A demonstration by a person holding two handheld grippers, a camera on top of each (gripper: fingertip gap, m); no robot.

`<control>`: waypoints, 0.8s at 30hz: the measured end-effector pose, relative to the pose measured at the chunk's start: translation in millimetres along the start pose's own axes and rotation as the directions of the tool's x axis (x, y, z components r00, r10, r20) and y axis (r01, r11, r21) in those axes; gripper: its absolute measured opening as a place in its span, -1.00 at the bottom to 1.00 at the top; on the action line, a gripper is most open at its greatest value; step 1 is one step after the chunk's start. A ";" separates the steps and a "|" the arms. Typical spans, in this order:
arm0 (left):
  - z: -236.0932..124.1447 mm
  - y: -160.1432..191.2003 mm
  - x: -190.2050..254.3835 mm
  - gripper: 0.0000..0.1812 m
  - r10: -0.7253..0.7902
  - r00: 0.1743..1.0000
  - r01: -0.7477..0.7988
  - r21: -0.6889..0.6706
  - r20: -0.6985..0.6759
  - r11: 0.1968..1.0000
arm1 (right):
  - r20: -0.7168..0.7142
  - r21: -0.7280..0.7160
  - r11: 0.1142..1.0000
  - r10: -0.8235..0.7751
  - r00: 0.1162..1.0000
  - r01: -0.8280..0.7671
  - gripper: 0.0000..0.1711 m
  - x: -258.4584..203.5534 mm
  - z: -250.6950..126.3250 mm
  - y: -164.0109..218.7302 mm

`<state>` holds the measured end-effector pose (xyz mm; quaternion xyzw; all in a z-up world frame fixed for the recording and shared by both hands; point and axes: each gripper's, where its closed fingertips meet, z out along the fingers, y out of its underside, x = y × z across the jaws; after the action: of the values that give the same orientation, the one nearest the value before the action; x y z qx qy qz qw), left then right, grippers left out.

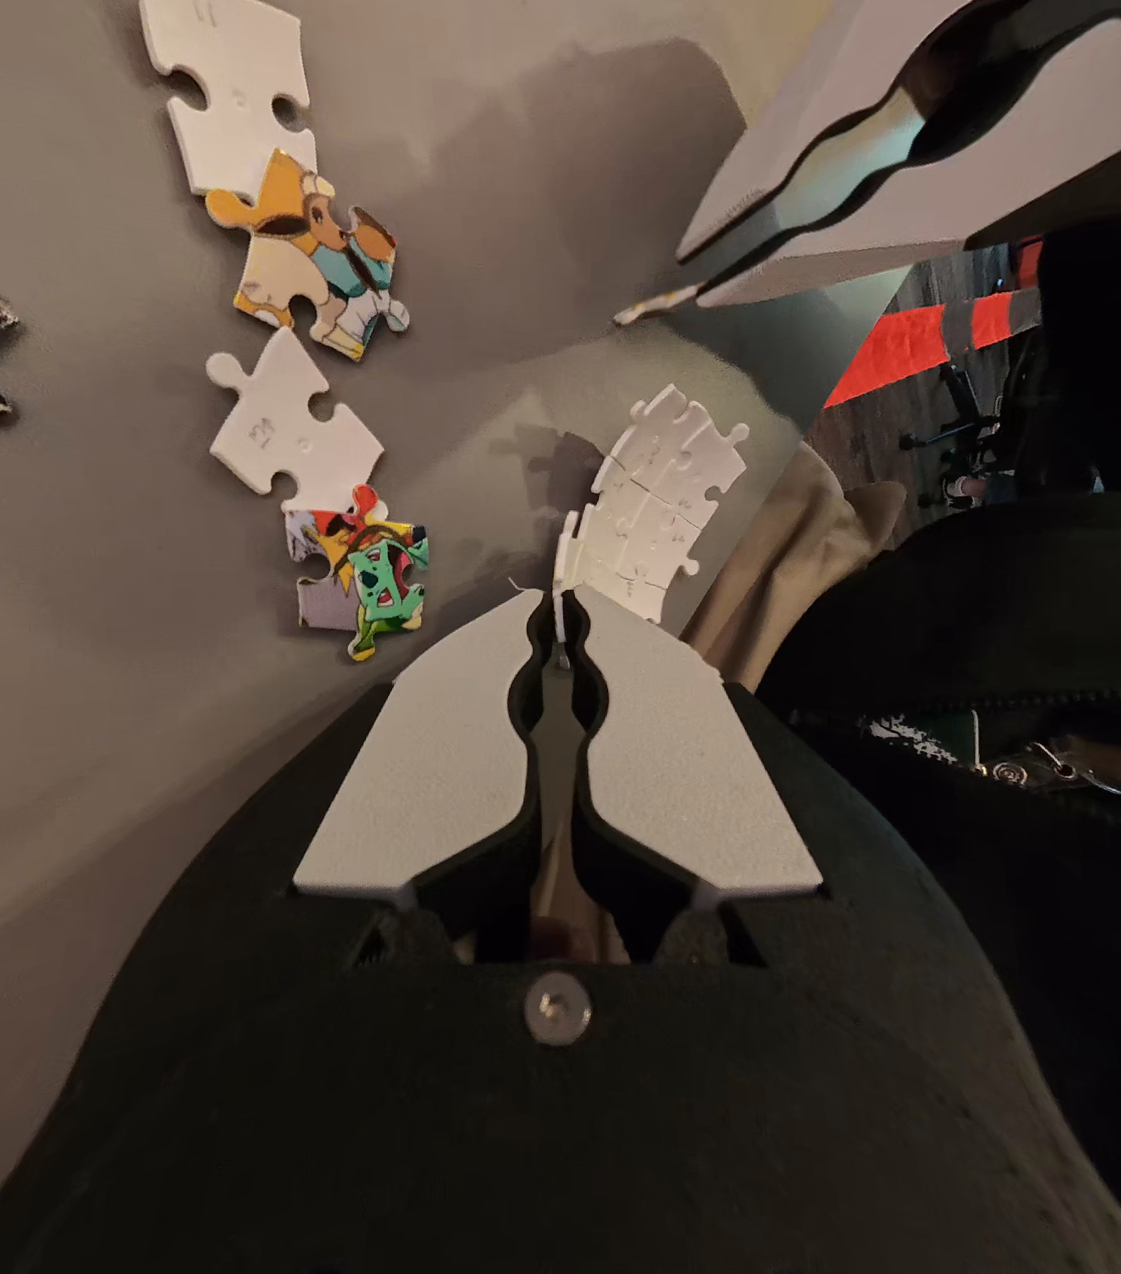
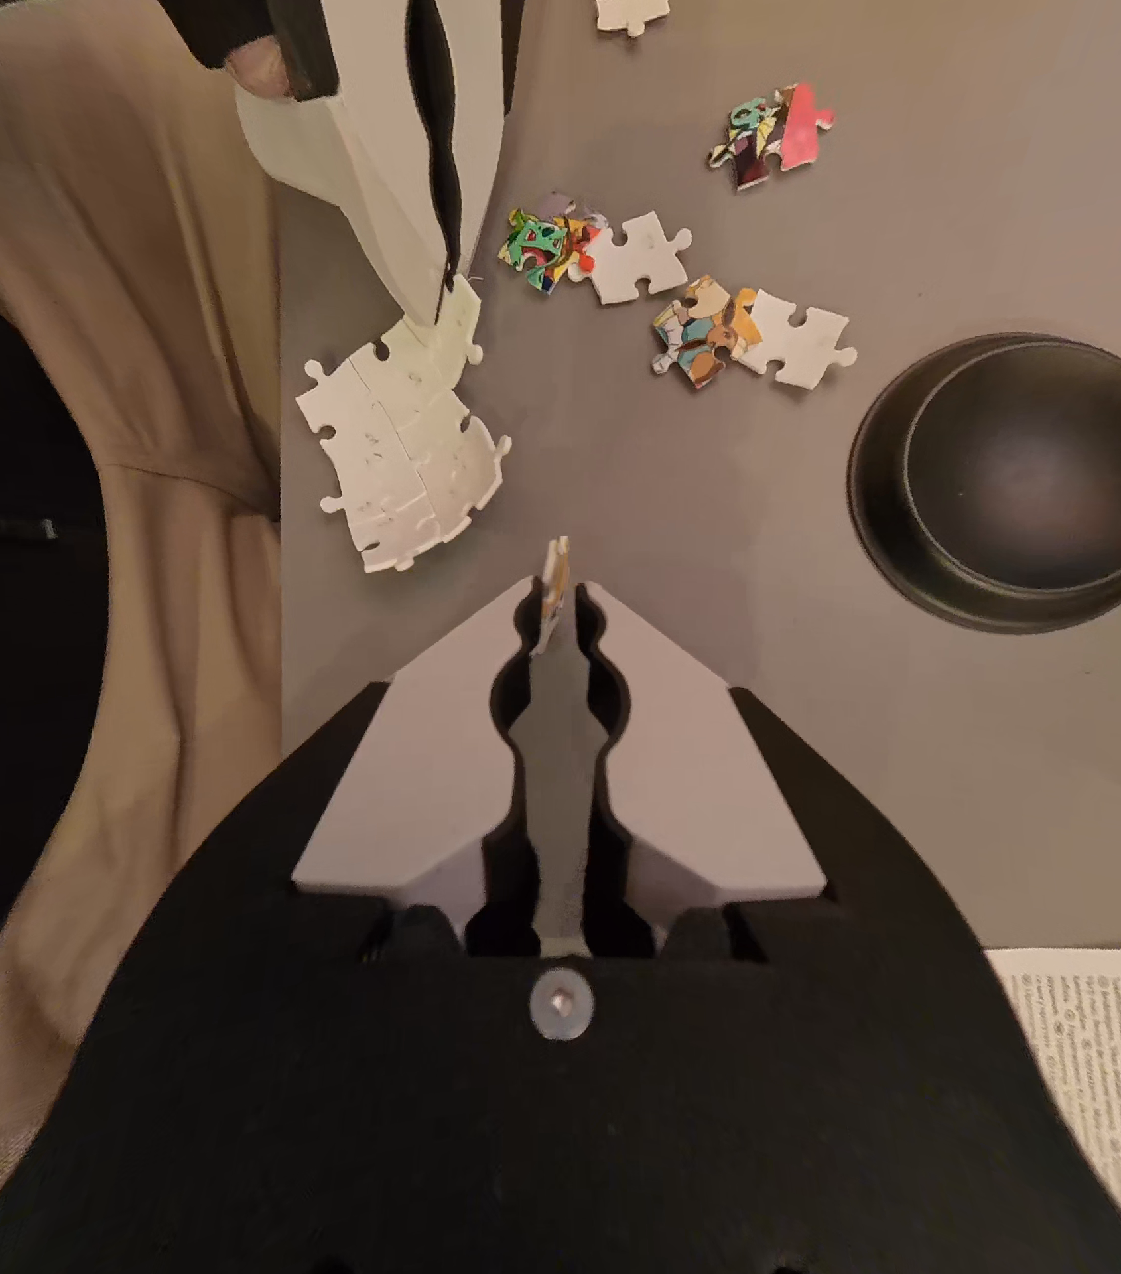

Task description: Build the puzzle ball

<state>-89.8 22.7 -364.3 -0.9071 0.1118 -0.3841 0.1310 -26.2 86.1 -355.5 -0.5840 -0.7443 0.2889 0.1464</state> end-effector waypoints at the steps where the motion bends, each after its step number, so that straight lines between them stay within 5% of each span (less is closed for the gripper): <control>1: 0.6 -0.4 0.1 -0.97 0.000 1.000 0.000 0.000 -0.002 1.000 | -0.007 -0.005 1.000 0.000 1.000 0.000 -0.88 -0.6 0.4 0.5; 9: 3.3 -1.7 0.2 -0.97 0.000 1.000 0.000 0.000 -0.009 1.000 | -0.086 -0.100 0.994 -0.060 0.994 0.051 -1.00 0.6 8.1 14.5; 17: 1.9 -2.1 -0.9 -0.97 0.000 1.000 0.000 0.002 -0.007 1.000 | -0.156 -0.142 0.990 -0.048 0.987 0.025 -0.68 5.1 5.8 18.2; 24: 1.9 -1.9 -1.1 -0.97 0.001 1.000 -0.001 0.002 -0.009 1.000 | -0.154 -0.112 0.994 -0.014 0.988 -0.003 -0.73 0.2 11.9 17.4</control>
<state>-89.1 25.1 -365.7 -0.9052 0.1123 -0.3881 0.1317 -19.3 85.8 -375.4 -0.6098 -0.7474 0.2004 0.1714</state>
